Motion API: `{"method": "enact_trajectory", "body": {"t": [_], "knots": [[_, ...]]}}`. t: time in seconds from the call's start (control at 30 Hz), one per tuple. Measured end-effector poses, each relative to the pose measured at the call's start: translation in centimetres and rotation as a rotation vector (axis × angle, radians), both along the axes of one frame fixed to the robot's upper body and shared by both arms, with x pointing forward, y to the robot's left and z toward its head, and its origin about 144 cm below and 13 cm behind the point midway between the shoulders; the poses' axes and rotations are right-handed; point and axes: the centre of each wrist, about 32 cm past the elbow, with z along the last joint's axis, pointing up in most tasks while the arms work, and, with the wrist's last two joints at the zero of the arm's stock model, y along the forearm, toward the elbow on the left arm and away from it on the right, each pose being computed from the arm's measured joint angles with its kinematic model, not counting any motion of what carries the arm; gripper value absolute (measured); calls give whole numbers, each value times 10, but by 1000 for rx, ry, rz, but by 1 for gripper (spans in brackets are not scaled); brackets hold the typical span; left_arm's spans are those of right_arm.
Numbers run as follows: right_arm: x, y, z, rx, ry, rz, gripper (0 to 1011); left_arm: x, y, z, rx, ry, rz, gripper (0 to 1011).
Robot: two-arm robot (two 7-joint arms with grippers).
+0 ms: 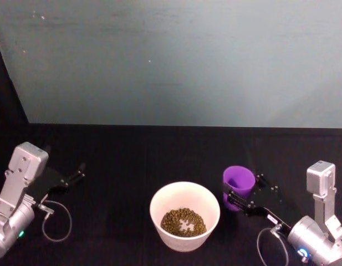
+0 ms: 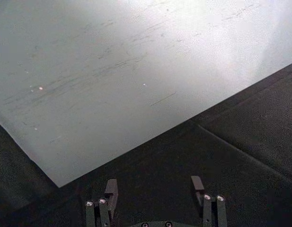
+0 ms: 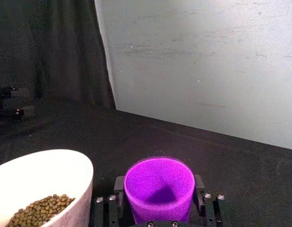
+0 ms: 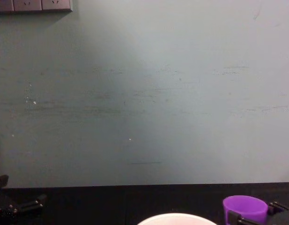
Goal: Pick up the cup and pour the mung beans from the cup into the bowl.
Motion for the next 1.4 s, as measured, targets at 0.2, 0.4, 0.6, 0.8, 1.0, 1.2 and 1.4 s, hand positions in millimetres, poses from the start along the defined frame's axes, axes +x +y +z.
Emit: {"method": "enact_trajectory", "body": {"t": [0.2, 0.4, 0.6, 0.8, 1.0, 1.2, 1.4], "knots": [[0, 0, 0, 0, -1, 0, 993, 0, 0, 0, 0, 0, 0, 1003], [0, 0, 1, -3, -3, 0, 1002, 0, 0, 0, 0, 0, 0, 1003], [-11, 4, 24, -69, -50, -19, 1002, 0, 0, 0, 0, 0, 0, 1004], [-28, 8, 60, -102, -123, -70, 1002, 0, 0, 0, 0, 0, 0, 1003], [-47, 18, 85, -132, -161, -201, 1002, 0, 0, 0, 0, 0, 0, 1003], [-68, 26, 87, -145, -195, -385, 1002, 0, 0, 0, 0, 0, 0, 1003], [-80, 17, 75, -147, -219, -480, 1002, 0, 0, 0, 0, 0, 0, 1003]]}}
